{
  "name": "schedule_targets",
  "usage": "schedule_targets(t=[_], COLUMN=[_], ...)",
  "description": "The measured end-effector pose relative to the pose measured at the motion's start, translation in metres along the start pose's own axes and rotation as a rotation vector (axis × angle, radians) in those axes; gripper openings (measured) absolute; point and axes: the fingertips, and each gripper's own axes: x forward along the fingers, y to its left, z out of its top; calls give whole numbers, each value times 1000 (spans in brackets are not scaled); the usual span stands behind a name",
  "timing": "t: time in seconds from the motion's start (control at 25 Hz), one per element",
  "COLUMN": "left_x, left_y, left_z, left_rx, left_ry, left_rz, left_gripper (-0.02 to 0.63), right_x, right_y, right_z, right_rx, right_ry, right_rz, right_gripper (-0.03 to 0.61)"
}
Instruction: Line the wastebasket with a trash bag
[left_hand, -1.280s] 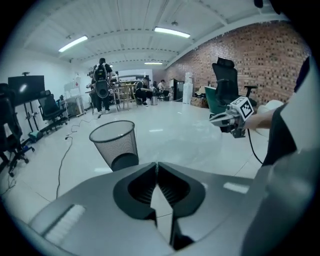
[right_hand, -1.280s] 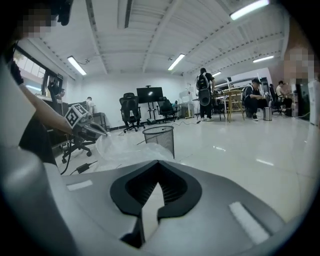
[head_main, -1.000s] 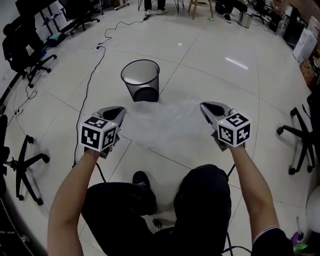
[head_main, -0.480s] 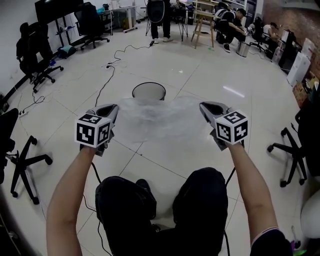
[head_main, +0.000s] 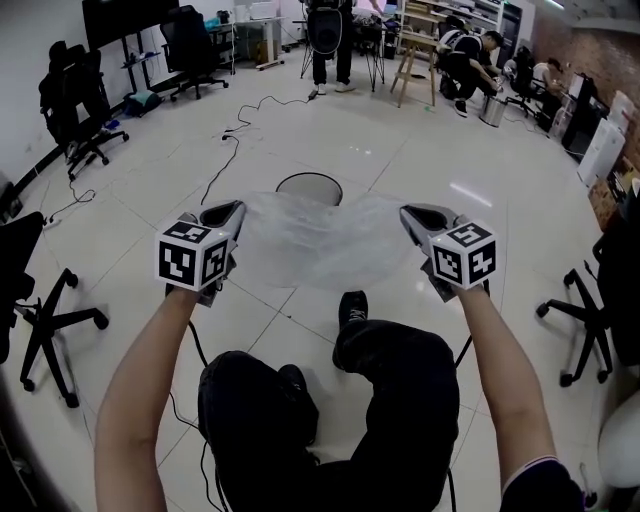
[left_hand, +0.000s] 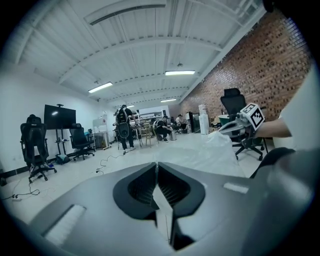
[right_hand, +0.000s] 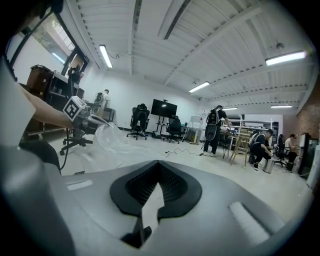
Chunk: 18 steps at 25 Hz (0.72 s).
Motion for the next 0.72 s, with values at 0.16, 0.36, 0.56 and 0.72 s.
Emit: schedule_targets(t=[0.16,0.36,0.56,0.72], left_x=[11,24,34,41], left_y=[12,24,36,46], left_z=[-1,0,-6,-19], left_rx=[-11,-16,-14,-2], left_ry=[4,22,43,68], left_rz=[15,25,40,43], left_gripper=[12,12,12,12], right_x=[18,41,65,83], right_y=[-6,-12,-19,-19], right_z=[3,5,2,1], right_rx=[-10,-22,-15,-18], right_ry=[1,8,18,29], right_rz=[24,61,85,101], right_gripper=[0,0,0,0])
